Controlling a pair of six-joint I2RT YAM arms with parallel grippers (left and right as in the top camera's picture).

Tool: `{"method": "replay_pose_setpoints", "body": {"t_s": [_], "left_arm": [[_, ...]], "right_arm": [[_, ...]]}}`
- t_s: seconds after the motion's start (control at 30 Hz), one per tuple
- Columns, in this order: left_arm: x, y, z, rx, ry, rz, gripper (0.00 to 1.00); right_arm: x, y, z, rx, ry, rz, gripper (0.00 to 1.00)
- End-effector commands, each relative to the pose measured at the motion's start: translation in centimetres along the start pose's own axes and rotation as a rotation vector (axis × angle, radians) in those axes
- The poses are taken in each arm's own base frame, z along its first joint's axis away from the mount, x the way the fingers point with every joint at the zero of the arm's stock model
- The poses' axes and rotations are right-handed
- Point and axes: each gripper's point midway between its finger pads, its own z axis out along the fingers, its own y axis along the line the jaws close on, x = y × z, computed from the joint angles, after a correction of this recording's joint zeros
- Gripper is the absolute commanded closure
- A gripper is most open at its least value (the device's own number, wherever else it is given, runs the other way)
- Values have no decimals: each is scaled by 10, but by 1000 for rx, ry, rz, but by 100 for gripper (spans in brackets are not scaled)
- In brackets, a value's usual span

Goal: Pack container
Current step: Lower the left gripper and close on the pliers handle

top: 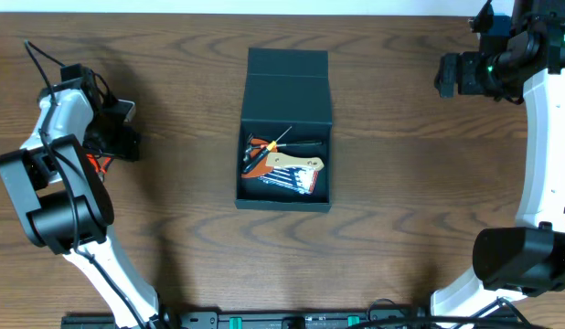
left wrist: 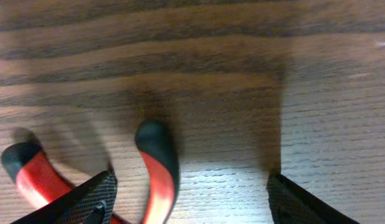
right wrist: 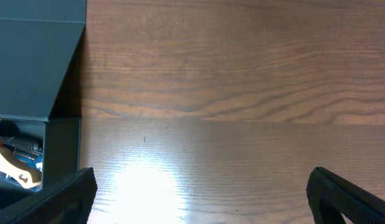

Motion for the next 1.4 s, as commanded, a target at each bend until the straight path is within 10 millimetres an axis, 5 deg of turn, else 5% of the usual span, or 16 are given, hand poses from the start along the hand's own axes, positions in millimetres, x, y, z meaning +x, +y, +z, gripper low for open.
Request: {"method": "replay_pose_setpoints", "body": {"t_s": [0.0,1.37], "left_arm": [[7,-1,15,19,38,-9,25],[16,-5,16,39,74,-9,94]], "right_arm": [[4,-1,3,1,17,-5,1],[8,-1,3,-1,35,-2,1]]}}
